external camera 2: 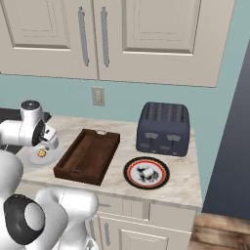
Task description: Move the dessert items from the plates to the tray.
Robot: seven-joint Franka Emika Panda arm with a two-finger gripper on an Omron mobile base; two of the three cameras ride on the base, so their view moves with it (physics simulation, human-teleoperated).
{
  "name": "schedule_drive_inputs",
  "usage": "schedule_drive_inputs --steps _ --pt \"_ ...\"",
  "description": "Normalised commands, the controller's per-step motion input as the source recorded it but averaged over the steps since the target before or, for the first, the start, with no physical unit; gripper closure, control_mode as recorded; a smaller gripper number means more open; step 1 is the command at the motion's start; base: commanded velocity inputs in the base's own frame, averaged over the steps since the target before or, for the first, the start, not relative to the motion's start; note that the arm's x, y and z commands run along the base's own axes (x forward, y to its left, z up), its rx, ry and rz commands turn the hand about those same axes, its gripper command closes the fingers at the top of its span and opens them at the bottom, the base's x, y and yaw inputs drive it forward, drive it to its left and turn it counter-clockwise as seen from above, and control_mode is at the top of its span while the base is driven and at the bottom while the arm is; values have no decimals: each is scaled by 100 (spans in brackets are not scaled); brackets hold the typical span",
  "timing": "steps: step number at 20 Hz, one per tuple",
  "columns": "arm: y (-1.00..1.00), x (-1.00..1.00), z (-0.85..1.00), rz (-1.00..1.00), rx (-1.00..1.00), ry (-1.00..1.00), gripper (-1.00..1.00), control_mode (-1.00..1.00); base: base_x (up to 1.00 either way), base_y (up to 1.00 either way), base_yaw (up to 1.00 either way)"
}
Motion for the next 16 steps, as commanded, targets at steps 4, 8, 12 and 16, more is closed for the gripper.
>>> schedule_drive_inputs --steps 4,8,12,16 --pt "10 0 -1 -3 0 0 -100 -100 0 0 0" --pt "13 6 -1 -4 0 0 -100 -100 0 0 0" --pt "33 19 -9 -8 0 0 -100 -100 0 0 0" --pt "51 39 -22 -6 0 0 -100 -100 0 0 0"
